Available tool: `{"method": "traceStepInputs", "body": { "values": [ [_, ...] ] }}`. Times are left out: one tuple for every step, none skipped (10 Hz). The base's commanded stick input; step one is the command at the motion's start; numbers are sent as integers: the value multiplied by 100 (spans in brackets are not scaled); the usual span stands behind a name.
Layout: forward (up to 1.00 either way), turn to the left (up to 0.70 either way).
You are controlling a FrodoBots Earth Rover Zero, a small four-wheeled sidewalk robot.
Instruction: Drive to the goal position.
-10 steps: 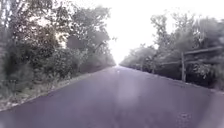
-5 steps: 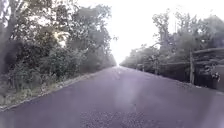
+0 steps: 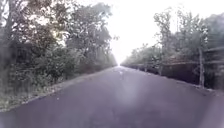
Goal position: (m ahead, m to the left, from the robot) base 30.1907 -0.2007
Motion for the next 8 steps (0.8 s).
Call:
{"method": "traceStepInputs", "body": {
  "values": [
    [100, 0],
    [100, 0],
    [100, 0],
    [100, 0],
    [100, 0],
    [100, 0],
    [100, 0],
    [100, 0]
  ]
}}
